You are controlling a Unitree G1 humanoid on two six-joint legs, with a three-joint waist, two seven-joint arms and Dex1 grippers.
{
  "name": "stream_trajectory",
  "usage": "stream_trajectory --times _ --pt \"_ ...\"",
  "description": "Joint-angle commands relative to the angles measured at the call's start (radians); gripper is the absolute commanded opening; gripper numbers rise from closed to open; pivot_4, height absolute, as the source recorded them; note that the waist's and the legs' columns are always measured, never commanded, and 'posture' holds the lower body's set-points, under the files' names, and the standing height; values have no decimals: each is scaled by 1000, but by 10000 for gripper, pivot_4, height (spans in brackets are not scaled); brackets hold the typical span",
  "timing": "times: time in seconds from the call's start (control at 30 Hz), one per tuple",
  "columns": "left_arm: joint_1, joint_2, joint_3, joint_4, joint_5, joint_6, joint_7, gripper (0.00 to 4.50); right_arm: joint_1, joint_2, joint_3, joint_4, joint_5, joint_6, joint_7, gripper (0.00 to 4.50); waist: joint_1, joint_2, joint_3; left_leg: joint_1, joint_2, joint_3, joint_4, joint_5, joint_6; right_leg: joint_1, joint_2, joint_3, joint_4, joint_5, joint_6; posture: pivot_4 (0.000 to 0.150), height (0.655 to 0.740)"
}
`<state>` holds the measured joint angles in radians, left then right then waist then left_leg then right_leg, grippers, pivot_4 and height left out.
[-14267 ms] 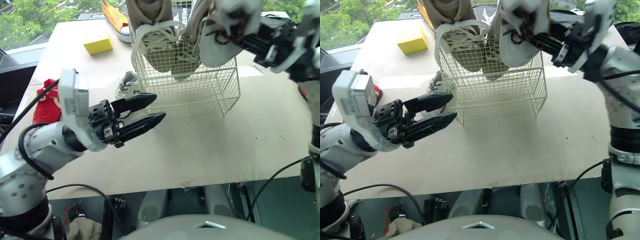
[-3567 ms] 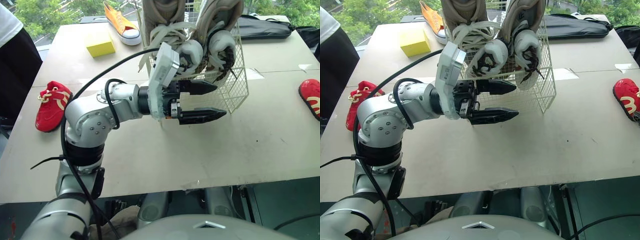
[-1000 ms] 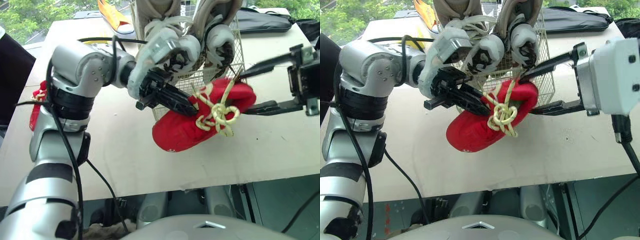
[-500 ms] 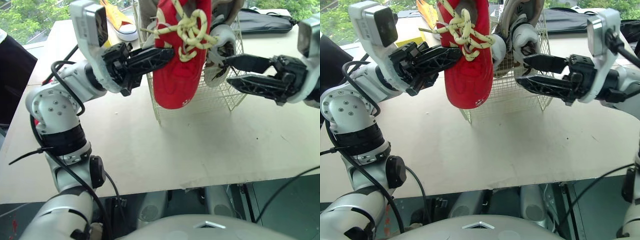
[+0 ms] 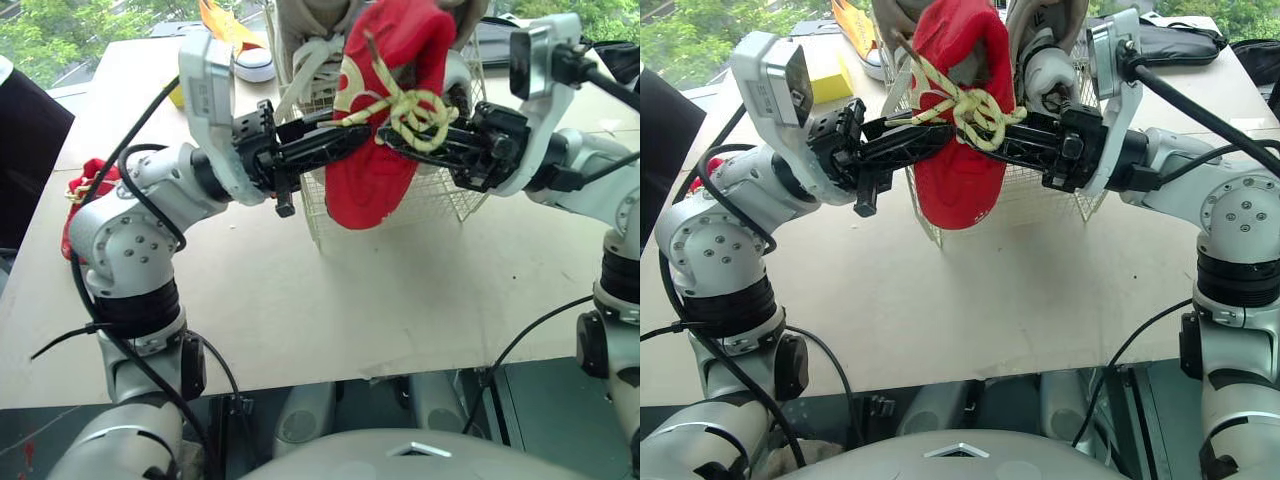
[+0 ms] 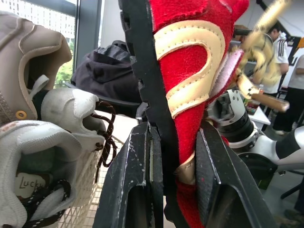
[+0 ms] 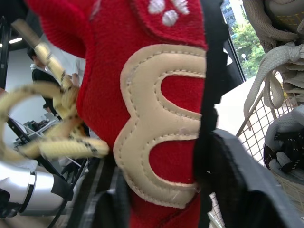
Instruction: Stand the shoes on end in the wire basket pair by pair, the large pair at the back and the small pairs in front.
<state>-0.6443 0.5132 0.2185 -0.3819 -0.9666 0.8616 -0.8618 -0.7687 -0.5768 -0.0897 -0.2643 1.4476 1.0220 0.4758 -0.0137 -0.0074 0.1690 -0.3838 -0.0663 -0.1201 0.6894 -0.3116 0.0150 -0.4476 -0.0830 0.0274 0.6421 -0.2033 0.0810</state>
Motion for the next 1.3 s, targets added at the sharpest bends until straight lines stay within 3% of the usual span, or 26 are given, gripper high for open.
stream_trajectory --times 0.03,0.07,0.1,0.27,0.33,0.47,0.57,0.73,1.03,1.3 --pt "3 18 -8 -41 -25 -37 -22 5355 20 -5 -19 -69 -35 -29 52 6196 -1 0 0 0 0 0 0 0 0 0 0 0 0 0 0 1500 7400" --pt "0 21 -3 -33 -35 -30 -18 5355 27 -4 -25 -76 -48 -40 50 5466 -1 0 0 0 0 0 0 0 0 0 1 0 0 0 0 1500 7400" --pt "-4 22 5 -29 -31 -35 0 15415 35 -8 -35 -84 -57 -50 53 5427 -2 0 0 0 0 0 0 0 0 0 1 0 0 0 0 1500 7400" --pt "45 64 78 -45 -83 -4 85 36469 128 -108 -73 -147 -225 -139 173 5247 -1 0 0 0 0 0 0 0 0 0 1 0 0 0 0 1500 7400" --pt "106 110 111 -83 -111 13 94 36551 164 -151 -119 -152 -276 -197 227 5246 -1 0 0 0 0 0 0 0 0 0 1 0 0 0 0 1500 7400" --pt "305 202 100 -228 -43 -46 22 36551 179 -207 -88 -82 -630 -543 393 5243 -7 0 0 2 0 3 -2 0 0 0 1 2 0 0 0 1500 7400" --pt "393 194 131 -318 -107 -64 58 36551 156 -186 -94 12 -712 -649 426 5240 -3 0 0 3 1 5 -3 0 0 0 2 3 0 0 0 1500 7400" --pt "559 245 174 -424 -80 -125 21 36551 162 -165 -48 113 -819 -779 546 5224 0 1 0 3 2 5 -2 0 0 0 2 4 0 0 -1 1500 7400" --pt "618 255 200 -445 -109 -178 91 36551 173 -96 44 381 -1024 -1053 678 5213 1 0 0 3 2 5 -3 0 0 1 2 4 0 0 -1 1500 7400" --pt "599 268 185 -429 -117 -184 142 36551 129 -93 80 587 -1055 -1067 816 5209 1 1 -1 4 2 5 -3 0 0 1 2 5 0 0 -1 1500 7400"
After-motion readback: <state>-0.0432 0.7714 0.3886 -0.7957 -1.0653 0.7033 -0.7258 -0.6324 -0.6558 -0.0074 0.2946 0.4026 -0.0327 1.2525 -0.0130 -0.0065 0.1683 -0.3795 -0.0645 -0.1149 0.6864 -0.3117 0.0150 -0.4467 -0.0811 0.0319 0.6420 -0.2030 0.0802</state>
